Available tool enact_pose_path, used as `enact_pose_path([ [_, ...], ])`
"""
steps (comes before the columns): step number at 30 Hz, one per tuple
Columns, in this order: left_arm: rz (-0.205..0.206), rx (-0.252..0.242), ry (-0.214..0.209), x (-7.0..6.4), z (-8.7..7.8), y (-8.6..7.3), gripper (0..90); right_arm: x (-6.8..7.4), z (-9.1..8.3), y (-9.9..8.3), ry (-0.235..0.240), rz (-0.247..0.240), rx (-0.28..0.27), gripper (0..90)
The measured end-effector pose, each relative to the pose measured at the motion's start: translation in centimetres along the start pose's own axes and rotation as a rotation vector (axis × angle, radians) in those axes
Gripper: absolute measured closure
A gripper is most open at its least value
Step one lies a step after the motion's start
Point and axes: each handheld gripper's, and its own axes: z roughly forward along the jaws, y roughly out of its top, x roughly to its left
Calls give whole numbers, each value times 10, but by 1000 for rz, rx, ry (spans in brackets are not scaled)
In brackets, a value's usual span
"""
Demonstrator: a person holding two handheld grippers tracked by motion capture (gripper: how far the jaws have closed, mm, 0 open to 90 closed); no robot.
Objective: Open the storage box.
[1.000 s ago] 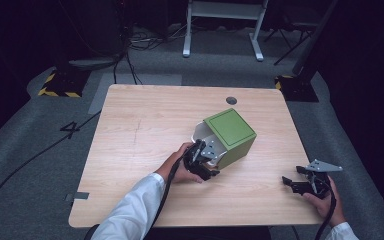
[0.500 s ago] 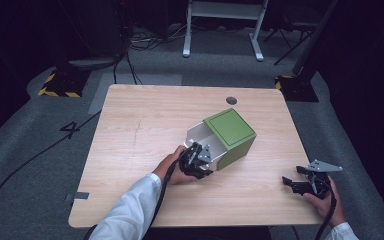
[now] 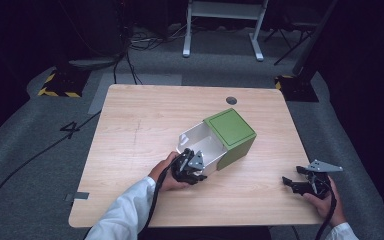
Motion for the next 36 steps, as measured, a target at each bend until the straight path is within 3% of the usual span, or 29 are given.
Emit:
enact_pose_path([
  [8, 11, 2, -14, 1, -3, -3, 652, 0, 0, 0, -1, 0, 0, 184],
  [36, -19, -27, -74, -4, -18, -24, 662, 0, 0, 0, -1, 1, 0, 184],
])
